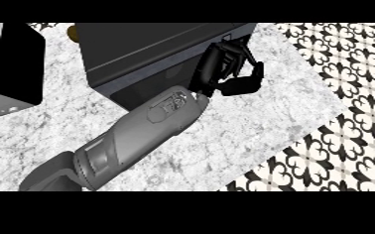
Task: Pick up the milk, place it into the microwave and close the microwave
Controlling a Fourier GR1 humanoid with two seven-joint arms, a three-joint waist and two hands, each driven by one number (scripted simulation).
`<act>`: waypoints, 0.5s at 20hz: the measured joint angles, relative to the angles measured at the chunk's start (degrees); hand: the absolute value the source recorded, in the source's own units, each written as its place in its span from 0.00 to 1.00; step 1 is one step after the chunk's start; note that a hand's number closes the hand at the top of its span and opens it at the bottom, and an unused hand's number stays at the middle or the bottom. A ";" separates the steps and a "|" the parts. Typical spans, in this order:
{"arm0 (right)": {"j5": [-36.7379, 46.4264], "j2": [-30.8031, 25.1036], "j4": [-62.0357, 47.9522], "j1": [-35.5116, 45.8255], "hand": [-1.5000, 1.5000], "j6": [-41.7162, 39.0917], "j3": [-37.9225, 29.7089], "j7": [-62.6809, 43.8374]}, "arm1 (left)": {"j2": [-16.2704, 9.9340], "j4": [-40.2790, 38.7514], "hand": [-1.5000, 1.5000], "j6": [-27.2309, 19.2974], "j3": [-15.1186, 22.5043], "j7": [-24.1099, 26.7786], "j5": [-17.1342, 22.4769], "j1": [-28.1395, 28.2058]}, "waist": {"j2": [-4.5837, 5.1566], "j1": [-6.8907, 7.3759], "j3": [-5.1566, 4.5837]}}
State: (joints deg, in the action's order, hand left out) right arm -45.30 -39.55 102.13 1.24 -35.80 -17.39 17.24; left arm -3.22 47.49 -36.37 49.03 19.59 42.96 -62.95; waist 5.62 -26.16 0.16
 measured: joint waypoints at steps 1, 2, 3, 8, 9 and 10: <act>-0.29 -0.09 -0.22 -0.03 0.00 0.04 -0.17 -0.09 | 0.97 -0.38 1.00 -1.31 -0.73 -0.06 0.49 -0.03 | -0.04 0.34 0.02; -0.57 -0.26 -0.35 -0.03 0.00 0.02 -0.33 -0.20 | 1.90 -0.80 1.00 -2.47 -1.39 -0.22 0.99 -0.12 | -0.10 0.69 0.05; -0.83 -0.46 -0.54 -0.09 0.00 0.03 -0.59 -0.30 | 2.70 -1.19 1.00 -3.45 -2.03 -0.36 1.50 -0.20 | -0.16 0.97 0.07; -2.28 -1.24 -1.06 -0.15 0.00 0.56 -2.19 -0.62 | 3.35 -1.65 1.00 -4.51 -1.60 -1.06 3.75 -1.32 | -0.17 2.16 0.15; -2.50 -1.50 -1.14 -0.18 0.00 0.75 -2.66 -0.71 | 3.36 -1.75 1.00 -4.11 -1.23 -1.13 4.19 -1.61 | -0.15 2.51 0.14; -2.71 -1.69 -1.15 -0.29 0.00 0.87 -3.04 -0.78 | 3.36 -1.90 1.00 -3.63 -0.88 -1.17 4.60 -1.91 | -0.12 2.81 0.14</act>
State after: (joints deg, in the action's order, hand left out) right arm -48.01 -41.24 100.98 0.95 -34.94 -20.43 16.45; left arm 0.14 45.59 -40.00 48.15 18.42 47.56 -64.86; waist 5.50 -23.35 0.30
